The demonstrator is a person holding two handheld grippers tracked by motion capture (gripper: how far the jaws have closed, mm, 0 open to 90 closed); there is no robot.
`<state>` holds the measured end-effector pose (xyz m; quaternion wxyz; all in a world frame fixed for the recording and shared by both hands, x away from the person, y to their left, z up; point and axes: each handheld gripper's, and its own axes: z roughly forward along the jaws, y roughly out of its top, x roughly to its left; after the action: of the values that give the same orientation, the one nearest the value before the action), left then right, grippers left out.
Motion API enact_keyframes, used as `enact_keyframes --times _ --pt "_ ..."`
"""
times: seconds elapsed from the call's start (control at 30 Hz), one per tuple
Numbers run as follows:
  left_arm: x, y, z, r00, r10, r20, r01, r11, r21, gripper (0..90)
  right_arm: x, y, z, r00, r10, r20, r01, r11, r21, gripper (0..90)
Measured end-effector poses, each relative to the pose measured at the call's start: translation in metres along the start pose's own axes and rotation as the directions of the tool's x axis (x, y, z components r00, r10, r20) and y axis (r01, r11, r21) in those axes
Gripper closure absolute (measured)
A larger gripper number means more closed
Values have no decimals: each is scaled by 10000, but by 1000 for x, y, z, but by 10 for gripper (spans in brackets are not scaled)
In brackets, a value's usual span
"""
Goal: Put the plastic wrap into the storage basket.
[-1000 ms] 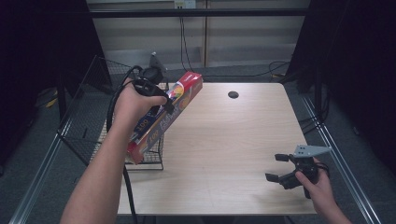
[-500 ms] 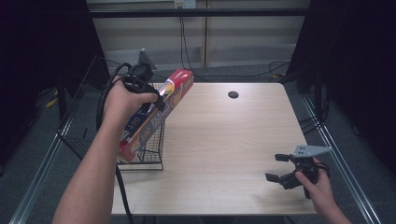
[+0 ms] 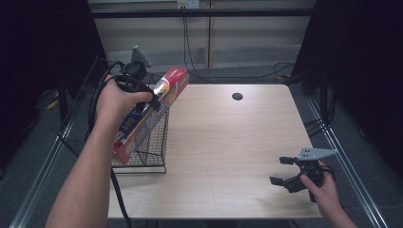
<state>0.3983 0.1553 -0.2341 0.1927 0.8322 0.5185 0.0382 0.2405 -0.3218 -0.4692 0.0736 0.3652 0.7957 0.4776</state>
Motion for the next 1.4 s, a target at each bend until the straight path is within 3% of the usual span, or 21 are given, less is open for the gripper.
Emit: enact_keyframes --times 0.8,1.4 --pt "26 -13 -20 9977 -618 -296 610 9978 -248 451 0 1 -1 10000 1 46 0 10000 -38 25" --pt "49 -22 -28 9864 -1494 -683 1458 9878 -555 450 0 1 -2 10000 -2 55 2 10000 -42 25"
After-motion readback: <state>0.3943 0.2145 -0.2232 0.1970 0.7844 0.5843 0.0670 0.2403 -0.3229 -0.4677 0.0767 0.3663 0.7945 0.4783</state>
